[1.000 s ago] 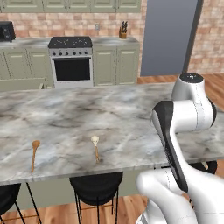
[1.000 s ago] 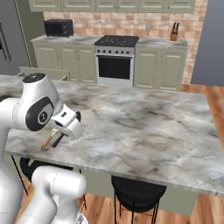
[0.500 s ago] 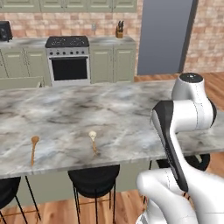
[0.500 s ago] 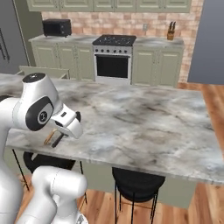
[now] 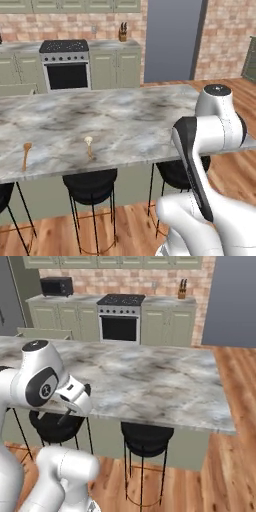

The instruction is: Pick up the metallic utensils from the counter and place them in the open drawer. Make sure not to pick up any wooden utensils.

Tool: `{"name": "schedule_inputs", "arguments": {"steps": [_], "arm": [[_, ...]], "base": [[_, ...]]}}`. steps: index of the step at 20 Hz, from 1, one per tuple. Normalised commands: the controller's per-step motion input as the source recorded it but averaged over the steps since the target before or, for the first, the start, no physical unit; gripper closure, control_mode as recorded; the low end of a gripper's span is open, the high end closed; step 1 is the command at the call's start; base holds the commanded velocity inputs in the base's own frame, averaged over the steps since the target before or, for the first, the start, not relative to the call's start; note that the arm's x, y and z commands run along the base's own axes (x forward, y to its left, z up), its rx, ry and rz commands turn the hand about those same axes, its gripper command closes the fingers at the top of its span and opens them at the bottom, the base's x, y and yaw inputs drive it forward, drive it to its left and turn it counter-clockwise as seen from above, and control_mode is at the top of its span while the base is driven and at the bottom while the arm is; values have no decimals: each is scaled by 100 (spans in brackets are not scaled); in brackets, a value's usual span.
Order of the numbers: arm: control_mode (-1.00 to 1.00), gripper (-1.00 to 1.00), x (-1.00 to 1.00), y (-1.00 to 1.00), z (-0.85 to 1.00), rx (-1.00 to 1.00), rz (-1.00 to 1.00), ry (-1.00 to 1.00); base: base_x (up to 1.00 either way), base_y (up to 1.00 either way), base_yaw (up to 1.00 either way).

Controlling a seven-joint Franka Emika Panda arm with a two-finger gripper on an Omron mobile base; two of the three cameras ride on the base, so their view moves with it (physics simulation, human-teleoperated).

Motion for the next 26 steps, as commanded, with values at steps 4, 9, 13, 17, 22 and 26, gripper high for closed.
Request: {"name": "schedule_inputs", "arguments": {"steps": [4,9,13,17,22,26], "arm": [[100,100,0,0,0,0,0,0],[100,100,0,0,0,0,0,0],[100,100,0,0,0,0,0,0],[100,100,0,0,0,0,0,0],[100,100,0,0,0,0,0,0],[100,100,0,0,0,0,0,0]], "base": [[-9,-100,-10],[-5,-100,-16],[0,-100,-20],[19,-100,-6],[44,-100,15],[51,-100,21]]}}
